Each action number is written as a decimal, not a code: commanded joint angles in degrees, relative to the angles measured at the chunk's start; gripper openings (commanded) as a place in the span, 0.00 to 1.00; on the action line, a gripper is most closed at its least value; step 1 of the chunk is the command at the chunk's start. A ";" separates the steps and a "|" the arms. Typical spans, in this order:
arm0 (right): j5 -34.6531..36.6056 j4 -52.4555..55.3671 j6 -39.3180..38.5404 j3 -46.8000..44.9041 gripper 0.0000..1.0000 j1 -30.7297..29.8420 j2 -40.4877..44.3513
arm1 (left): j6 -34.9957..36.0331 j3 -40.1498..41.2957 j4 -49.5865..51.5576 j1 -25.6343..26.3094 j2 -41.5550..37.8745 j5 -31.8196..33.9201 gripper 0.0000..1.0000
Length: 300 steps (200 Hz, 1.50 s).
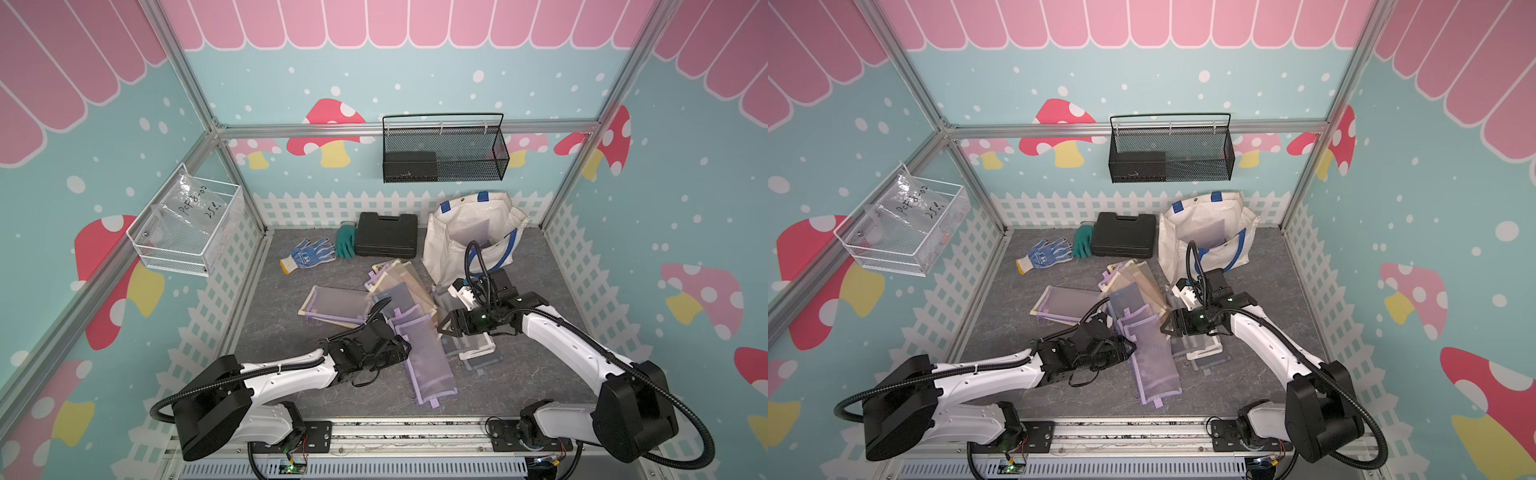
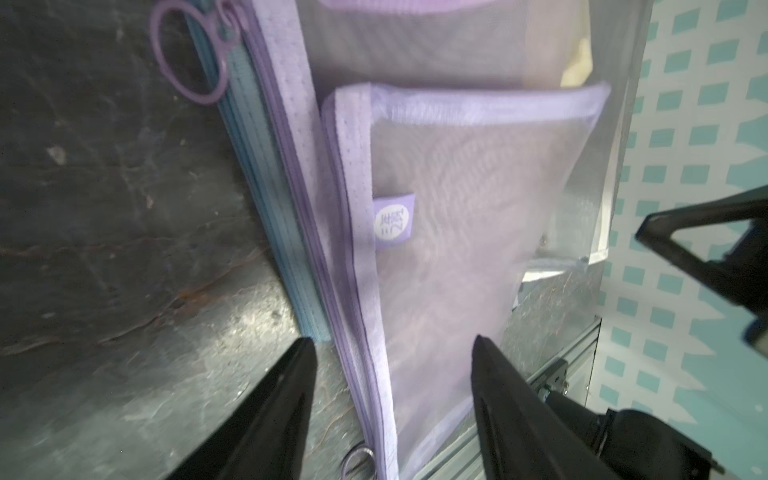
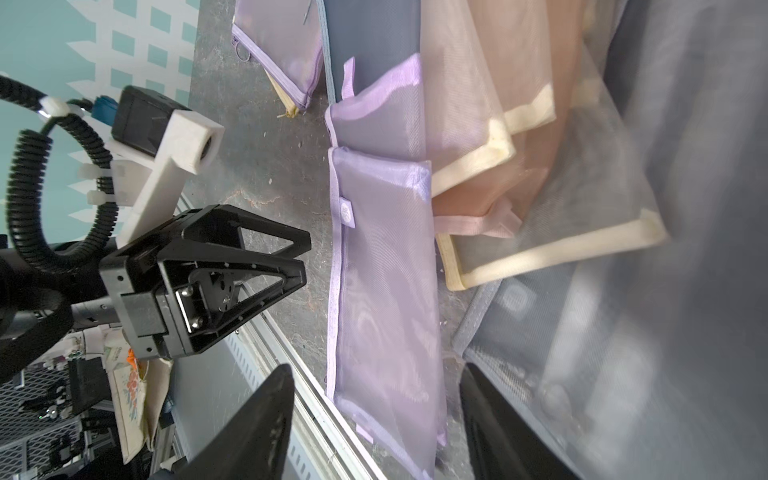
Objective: Put the pencil pouch into the canvas bag
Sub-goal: Place the pencil pouch in the canvas bag, then pick up the pencil pouch.
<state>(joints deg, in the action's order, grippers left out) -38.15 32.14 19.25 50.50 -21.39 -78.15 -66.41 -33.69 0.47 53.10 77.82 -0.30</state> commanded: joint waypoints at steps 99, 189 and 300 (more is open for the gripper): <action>1.83 -8.76 -3.95 -2.20 0.42 -1.66 -7.61 | -4.35 -4.60 -15.05 2.46 13.19 0.10 0.10; -0.24 -7.46 -3.69 -0.43 0.30 -1.65 3.66 | 2.05 -8.07 -1.76 2.45 1.73 1.03 0.00; -13.16 -22.26 7.62 4.30 0.35 -1.55 11.35 | 11.47 -16.14 8.58 -1.79 -15.45 4.03 0.00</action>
<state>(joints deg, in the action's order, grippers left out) -46.52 16.49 22.94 54.24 -22.61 -68.34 -56.71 -48.69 5.63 52.77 64.79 0.99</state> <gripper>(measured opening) 0.365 0.050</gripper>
